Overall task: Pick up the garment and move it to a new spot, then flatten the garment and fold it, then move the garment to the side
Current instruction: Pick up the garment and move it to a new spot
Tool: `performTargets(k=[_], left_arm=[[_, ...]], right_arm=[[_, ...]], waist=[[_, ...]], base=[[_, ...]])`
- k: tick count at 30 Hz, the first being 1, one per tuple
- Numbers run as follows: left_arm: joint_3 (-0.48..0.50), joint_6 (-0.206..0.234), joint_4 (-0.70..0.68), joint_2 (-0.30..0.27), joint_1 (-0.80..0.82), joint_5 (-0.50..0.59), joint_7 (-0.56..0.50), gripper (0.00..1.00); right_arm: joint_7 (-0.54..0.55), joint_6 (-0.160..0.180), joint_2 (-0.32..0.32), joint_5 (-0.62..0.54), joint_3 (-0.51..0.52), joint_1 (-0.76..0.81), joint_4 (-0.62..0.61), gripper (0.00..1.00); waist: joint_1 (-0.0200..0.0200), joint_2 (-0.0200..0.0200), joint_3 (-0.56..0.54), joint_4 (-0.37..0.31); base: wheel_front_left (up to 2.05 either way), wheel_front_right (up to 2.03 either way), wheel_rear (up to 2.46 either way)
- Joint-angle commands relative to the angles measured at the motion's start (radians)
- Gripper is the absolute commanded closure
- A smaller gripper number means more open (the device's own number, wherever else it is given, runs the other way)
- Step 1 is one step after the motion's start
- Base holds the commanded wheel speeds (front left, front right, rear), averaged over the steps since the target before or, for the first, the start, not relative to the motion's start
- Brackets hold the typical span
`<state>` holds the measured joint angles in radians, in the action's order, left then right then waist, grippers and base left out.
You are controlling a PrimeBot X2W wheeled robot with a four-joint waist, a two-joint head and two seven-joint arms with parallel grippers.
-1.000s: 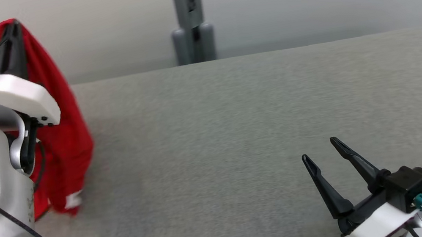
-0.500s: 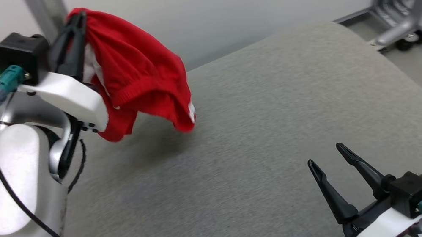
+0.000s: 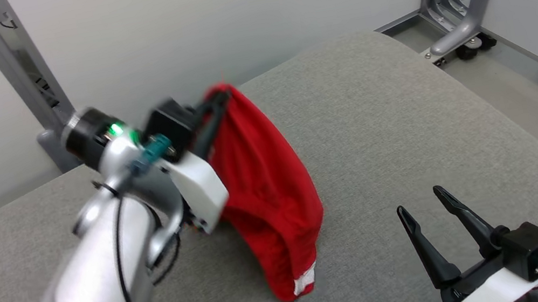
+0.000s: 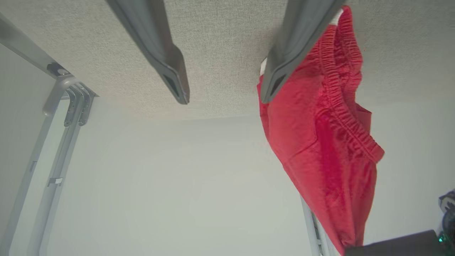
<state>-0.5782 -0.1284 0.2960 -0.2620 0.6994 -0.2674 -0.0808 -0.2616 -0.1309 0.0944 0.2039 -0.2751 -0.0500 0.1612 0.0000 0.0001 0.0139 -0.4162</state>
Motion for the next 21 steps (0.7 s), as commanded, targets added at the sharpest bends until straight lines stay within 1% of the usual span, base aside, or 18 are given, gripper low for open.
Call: performTargets(k=[1, 7, 11, 13, 14, 16, 17, 18, 19, 21], left_arm=[[-0.025, -0.001, 0.004, -0.001, -0.024, -0.007, 0.000, 1.00], [-0.124, -0.001, 0.077, 0.038, -0.109, -0.018, 0.035, 1.00], [-0.158, -0.001, 0.165, 0.082, -0.146, -0.030, 0.086, 1.00], [-0.164, 0.006, 0.208, 0.102, -0.152, -0.028, 0.122, 1.00], [-0.168, 0.008, 0.229, 0.113, -0.151, -0.027, 0.140, 0.94], [-0.174, 0.008, 0.269, 0.132, -0.147, -0.028, 0.170, 0.71], [-0.174, 0.008, 0.286, 0.141, -0.145, -0.034, 0.185, 0.55], [-0.176, 0.008, 0.302, 0.151, -0.141, -0.038, 0.199, 0.21], [-0.176, 0.010, 0.326, 0.166, -0.133, -0.046, 0.233, 0.00], [-0.171, 0.015, 0.342, 0.178, -0.133, -0.058, 0.267, 0.00]], right_arm=[[-0.006, 0.000, 0.005, 0.006, -0.001, 0.008, -0.002, 0.00], [-0.006, 0.000, 0.006, 0.008, -0.014, -0.002, -0.003, 0.00], [-0.006, 0.000, 0.005, 0.008, -0.025, -0.023, -0.005, 0.00], [-0.006, 0.000, 0.004, 0.009, -0.027, -0.032, -0.006, 0.00], [-0.006, 0.000, 0.004, 0.009, -0.027, -0.036, -0.006, 0.00], [-0.006, 0.000, 0.003, 0.009, -0.030, -0.043, -0.002, 0.00], [-0.006, 0.000, 0.003, 0.008, -0.032, -0.045, 0.000, 0.00], [-0.006, 0.000, 0.003, 0.008, -0.034, -0.046, 0.002, 0.00], [-0.006, 0.000, 0.002, 0.008, -0.036, -0.045, 0.007, 0.00], [-0.006, 0.000, 0.000, 0.007, -0.039, -0.041, 0.010, 0.00]], waist=[[0.0000, -0.0001, 0.000, 0.015], [0.0000, -0.0001, 0.016, 0.061], [0.0000, -0.0001, 0.041, 0.088], [0.0000, -0.0001, 0.056, 0.100], [0.0000, -0.0001, 0.063, 0.107], [0.0000, -0.0001, 0.071, 0.118], [0.0000, -0.0001, 0.073, 0.123], [0.0000, -0.0001, 0.074, 0.126], [0.0000, -0.0001, 0.071, 0.135], [0.0000, -0.0001, 0.061, 0.144]], base=[[0.00, 0.00, 0.00], [0.00, 0.00, 0.00], [0.00, 0.00, 0.00], [0.00, 0.00, 0.00], [0.00, 0.00, 0.00], [0.00, 0.00, 0.00], [0.00, 0.00, 0.00], [0.00, 0.00, 0.00], [0.00, 0.00, 0.00], [0.00, 0.00, 0.00]])
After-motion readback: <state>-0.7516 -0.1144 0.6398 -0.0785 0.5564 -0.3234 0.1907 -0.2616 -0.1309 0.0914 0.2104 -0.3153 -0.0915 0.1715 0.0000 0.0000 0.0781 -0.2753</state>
